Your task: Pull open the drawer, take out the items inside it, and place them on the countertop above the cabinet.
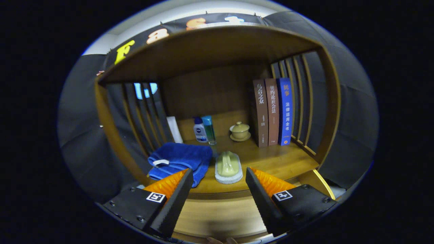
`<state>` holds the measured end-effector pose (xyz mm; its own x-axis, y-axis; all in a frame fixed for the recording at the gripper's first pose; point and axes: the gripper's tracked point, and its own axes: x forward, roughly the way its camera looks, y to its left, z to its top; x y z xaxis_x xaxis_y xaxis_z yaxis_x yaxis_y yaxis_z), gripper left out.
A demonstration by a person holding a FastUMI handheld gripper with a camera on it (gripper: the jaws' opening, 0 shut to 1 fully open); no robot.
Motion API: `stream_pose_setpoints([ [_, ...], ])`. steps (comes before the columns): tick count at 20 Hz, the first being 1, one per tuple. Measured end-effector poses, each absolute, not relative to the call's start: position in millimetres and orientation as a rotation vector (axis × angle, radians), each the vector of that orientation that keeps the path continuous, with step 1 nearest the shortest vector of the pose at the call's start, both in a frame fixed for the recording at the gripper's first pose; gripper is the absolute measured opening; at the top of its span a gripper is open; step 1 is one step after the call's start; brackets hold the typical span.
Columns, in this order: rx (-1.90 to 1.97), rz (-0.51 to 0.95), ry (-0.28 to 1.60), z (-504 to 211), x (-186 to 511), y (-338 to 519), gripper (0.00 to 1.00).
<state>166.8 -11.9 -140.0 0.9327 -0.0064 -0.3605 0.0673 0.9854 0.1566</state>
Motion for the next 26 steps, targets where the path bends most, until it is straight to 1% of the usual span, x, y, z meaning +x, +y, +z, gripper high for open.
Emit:
stream_pose_setpoints([
  [2, 0.189, -0.039, 0.296, -137.2, 126.5, -12.5, 1.00],
  [5, 0.245, -0.058, 0.248, -159.9, 69.4, -17.9, 0.99],
  [8, 0.230, -0.094, 0.263, -199.9, 25.8, -27.9, 0.99],
  [11, 0.185, -0.103, 0.253, -228.2, -2.5, -23.9, 0.99],
  [14, 0.133, -0.095, 0.269, -259.2, -13.3, -17.6, 0.99],
  [20, 0.073, -0.109, 0.326, -297.6, 9.2, -21.7, 0.99],
  [26, 0.067, -0.095, 0.309, -294.8, 20.0, -15.2, 0.99],
])
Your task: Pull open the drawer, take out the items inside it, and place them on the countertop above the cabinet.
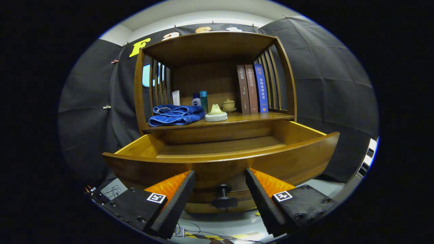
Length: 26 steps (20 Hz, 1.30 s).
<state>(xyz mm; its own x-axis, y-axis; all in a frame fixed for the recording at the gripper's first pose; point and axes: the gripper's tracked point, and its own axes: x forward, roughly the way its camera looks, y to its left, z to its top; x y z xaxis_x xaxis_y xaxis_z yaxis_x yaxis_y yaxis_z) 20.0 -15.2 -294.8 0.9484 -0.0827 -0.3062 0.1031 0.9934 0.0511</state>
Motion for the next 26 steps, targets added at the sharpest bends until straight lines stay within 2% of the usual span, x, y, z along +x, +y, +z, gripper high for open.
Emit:
stream_pose_setpoints([
  [16, 0.080, -0.099, 0.310, -313.1, 177.8, -24.3, 1.00],
  [26, 0.085, -0.107, 0.347, -327.6, 190.4, -28.6, 1.00],
])
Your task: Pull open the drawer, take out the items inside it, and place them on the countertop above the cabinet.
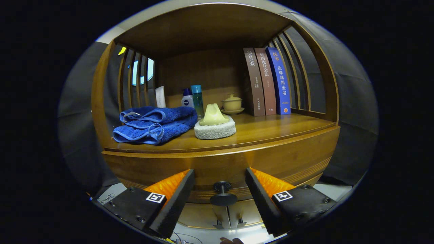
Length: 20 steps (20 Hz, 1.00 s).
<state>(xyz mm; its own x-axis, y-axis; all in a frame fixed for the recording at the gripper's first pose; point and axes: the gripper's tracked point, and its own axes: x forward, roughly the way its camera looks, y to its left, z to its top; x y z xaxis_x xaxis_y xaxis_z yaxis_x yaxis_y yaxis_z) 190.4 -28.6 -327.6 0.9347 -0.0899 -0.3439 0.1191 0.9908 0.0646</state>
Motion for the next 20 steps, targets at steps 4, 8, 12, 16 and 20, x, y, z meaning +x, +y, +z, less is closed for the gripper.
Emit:
stream_pose_setpoints([
  [4, 0.075, -0.106, 0.358, -321.6, 182.0, -28.8, 1.00],
  [8, 0.068, -0.101, 0.338, -300.7, 165.7, -27.4, 1.00],
  [12, 0.061, -0.084, 0.285, -254.2, 146.8, -22.9, 1.00],
  [16, 0.052, -0.090, 0.204, -181.3, 126.6, -22.8, 0.99],
  [20, 0.048, -0.077, 0.100, -94.0, 111.8, -19.9, 0.99],
])
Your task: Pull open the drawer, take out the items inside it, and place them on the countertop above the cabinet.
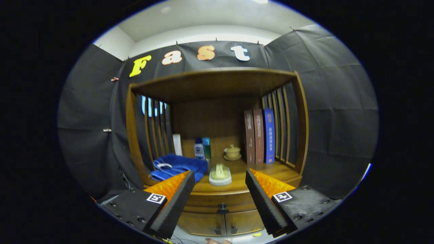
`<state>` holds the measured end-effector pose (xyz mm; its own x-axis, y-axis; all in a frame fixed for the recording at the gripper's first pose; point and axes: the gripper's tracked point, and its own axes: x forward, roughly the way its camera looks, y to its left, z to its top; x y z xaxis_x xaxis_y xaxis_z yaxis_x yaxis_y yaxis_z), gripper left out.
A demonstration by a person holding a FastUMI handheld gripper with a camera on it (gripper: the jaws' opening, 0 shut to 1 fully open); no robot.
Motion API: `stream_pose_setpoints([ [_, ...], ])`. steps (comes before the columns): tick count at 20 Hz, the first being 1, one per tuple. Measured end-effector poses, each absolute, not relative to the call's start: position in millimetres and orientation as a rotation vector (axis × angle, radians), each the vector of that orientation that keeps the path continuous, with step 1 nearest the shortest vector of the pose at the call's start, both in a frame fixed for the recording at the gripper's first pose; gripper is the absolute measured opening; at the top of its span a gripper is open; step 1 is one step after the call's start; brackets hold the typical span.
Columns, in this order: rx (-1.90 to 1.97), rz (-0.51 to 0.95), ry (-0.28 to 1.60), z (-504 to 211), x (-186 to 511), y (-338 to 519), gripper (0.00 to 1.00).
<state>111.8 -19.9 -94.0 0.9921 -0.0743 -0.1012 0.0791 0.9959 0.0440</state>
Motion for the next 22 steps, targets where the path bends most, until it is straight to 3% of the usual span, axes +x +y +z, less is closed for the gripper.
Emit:
stream_pose_setpoints([
  [7, 0.036, -0.072, 0.059, -19.6, 74.2, -21.1, 0.99],
  [22, 0.011, -0.056, 0.066, -0.9, 43.6, -19.6, 0.99],
])
